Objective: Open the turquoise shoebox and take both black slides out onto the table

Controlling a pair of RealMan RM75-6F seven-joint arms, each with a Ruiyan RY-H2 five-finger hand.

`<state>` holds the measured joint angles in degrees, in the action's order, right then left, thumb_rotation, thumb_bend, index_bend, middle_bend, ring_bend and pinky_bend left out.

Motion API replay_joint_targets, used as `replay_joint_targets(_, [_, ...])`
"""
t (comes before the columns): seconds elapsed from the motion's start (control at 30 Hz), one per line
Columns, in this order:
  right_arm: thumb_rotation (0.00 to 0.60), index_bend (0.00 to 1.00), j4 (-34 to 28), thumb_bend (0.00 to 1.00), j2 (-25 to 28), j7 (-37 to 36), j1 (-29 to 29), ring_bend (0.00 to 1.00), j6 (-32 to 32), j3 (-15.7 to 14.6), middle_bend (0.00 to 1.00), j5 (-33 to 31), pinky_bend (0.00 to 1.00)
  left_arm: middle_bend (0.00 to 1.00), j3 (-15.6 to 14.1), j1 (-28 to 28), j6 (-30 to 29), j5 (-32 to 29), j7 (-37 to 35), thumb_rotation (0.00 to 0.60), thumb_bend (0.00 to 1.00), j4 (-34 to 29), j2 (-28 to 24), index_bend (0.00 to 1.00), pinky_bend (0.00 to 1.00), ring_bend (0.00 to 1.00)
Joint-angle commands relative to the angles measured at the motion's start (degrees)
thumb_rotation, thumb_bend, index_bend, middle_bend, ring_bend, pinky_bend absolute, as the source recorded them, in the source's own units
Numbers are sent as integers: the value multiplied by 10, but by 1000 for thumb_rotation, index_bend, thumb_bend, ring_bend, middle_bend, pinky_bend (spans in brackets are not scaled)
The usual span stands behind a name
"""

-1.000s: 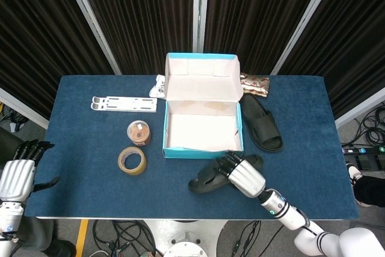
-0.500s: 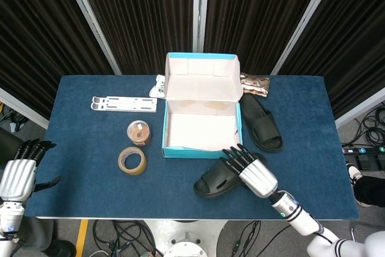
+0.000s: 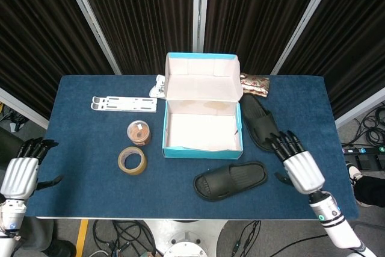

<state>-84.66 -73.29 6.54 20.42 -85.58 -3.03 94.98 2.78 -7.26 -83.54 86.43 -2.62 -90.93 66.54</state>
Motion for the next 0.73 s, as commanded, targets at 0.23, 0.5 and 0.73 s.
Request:
replay_joint_targets(0.23, [600,76,-99,252,112,-84,-51,21,38,19,101,-110,79,184,1,-5,23,-22,-7,600,11,6,6,221,106,105])
replay_joint_targets(0.5, [600,0,-85,253,94,-105,-112,0,-50,11,20,-69,0,183,-4,12,3,-29,-1,600,12,-2,14,221,106,105])
replay_joint_targets(0.73, [600,0,-101,255,102,-101,-137,0,-69,12,21,-58,0,183,-9,24,-16,-20,9,600,12,-11,18,221,106,105])
